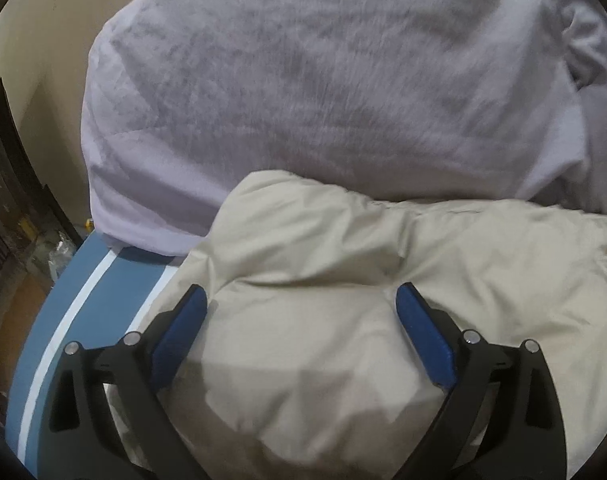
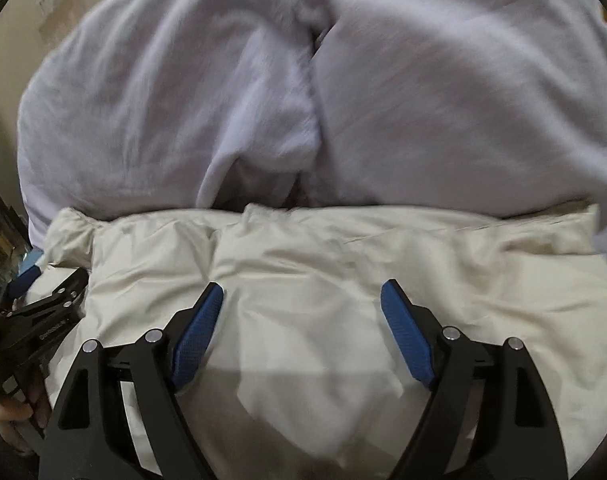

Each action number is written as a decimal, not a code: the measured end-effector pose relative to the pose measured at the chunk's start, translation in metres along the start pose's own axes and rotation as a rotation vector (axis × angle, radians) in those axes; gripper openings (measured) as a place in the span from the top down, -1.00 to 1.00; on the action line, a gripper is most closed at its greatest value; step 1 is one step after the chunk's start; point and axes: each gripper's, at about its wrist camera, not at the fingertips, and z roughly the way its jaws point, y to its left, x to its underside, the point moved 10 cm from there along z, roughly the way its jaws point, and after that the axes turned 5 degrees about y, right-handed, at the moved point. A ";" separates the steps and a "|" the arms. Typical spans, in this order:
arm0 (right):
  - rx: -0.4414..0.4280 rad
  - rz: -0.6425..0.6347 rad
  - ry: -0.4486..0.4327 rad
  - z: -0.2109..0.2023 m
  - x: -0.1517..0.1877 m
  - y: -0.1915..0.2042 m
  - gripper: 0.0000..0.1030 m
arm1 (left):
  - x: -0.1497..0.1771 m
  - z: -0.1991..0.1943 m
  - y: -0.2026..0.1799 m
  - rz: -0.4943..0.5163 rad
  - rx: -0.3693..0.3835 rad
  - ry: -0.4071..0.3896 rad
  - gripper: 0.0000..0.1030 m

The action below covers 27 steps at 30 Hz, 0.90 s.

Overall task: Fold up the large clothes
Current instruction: 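Grasp the folded jacket edge with the right gripper while the left gripper grasps it too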

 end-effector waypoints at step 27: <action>0.327 0.060 0.028 0.001 0.033 -0.145 -0.82 | 0.012 -0.004 -0.086 0.045 0.155 -0.003 -0.90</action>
